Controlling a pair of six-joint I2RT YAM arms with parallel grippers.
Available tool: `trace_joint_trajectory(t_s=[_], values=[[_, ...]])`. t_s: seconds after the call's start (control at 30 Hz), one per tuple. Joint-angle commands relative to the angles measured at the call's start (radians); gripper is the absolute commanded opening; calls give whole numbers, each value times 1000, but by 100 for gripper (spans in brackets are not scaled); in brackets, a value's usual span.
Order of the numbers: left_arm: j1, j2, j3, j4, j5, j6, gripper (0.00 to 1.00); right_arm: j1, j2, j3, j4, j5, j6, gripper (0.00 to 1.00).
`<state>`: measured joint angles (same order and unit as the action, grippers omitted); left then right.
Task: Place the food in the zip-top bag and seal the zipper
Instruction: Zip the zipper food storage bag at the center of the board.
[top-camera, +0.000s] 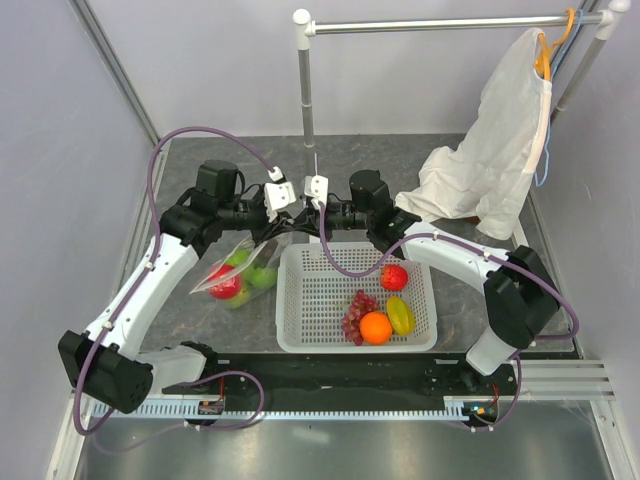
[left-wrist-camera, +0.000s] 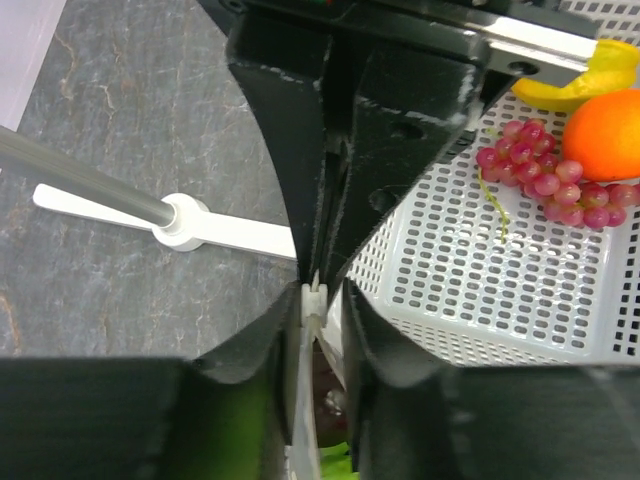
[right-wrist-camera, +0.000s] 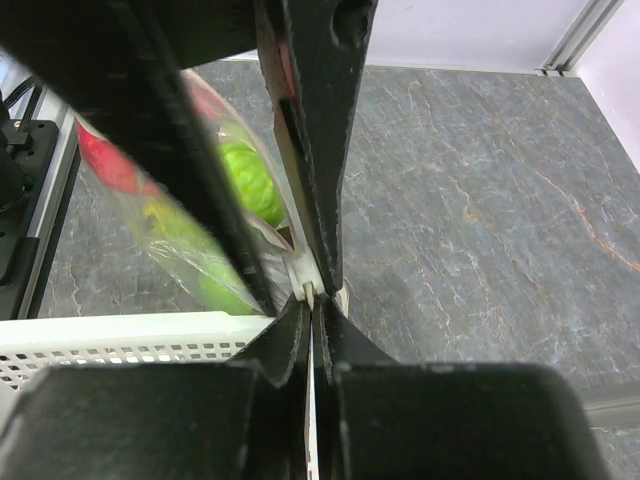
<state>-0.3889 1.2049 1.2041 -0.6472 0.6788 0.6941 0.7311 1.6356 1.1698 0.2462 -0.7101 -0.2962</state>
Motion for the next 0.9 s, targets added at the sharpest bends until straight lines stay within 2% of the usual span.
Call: trace_joint_trajectory(t_s=[0.0,0.07,0.33,0.53,0.87], values=[[-7,10,2,31,-4,41,24,4,-31,39,30,-37,-23,0],[-7,12,5,20,-12,45,15,2,-31,39,31,-35,-21,0],[-1,-56,-1,-72,-67,38,2,-9,-26,28,34,-9,-20,0],[25,-102,-15,-158,-174,22,2,-29,-14,36,48,24,12,0],[48,-188,-38,-307,-318,-24,2,-76,30,79,74,196,135,0]])
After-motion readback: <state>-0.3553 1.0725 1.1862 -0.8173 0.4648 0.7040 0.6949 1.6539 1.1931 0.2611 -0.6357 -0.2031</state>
